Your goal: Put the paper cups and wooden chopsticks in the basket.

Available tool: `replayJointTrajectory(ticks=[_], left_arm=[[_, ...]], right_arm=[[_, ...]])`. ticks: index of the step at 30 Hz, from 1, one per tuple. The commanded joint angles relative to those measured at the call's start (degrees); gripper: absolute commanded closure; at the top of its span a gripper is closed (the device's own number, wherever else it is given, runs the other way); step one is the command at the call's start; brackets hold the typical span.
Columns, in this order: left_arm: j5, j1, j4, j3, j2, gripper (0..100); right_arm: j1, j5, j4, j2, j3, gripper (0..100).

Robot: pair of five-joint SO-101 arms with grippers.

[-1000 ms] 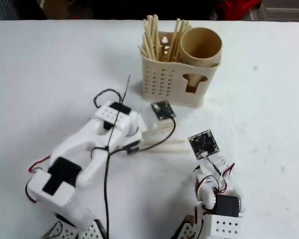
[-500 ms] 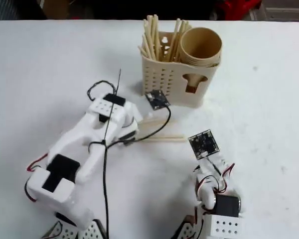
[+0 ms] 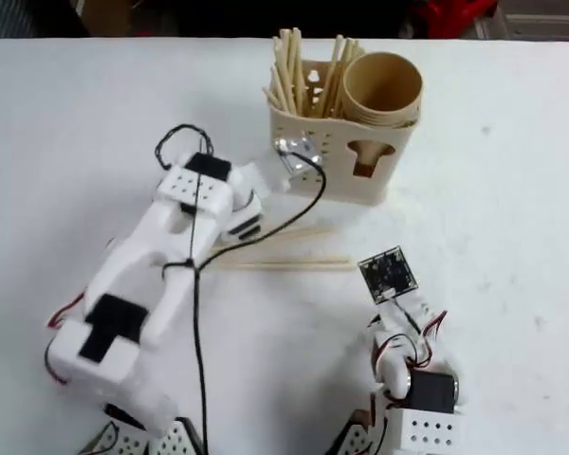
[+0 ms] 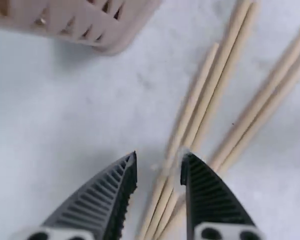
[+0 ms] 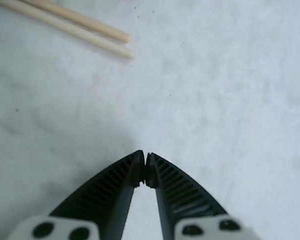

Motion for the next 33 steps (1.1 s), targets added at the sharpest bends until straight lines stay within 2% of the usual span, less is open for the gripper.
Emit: replayJointTrajectory(ticks=[1,17,25,30,33], left_arm=[[0.18,-1.01,0.53,-6.42,5.58,84],[-0.35,-1.19,0.26,-8.97,16.04,84],[-0.18,-1.45,6.07,-17.49,22.02,84],[-0.44,-1.36,7.82,-19.34,22.99,97],[-0.53,-1.45,8.35,-19.25,22.90,97]], right_arm=[[0.13,0.70,0.13,-0.40,0.44,98.0],[0.13,0.70,0.13,-0.40,0.44,97.9],[0.04,0.70,0.13,-0.40,0.44,97.9],[0.04,0.70,0.13,-0.40,0.44,97.9],[0.04,0.70,0.13,-0.40,0.44,97.9]])
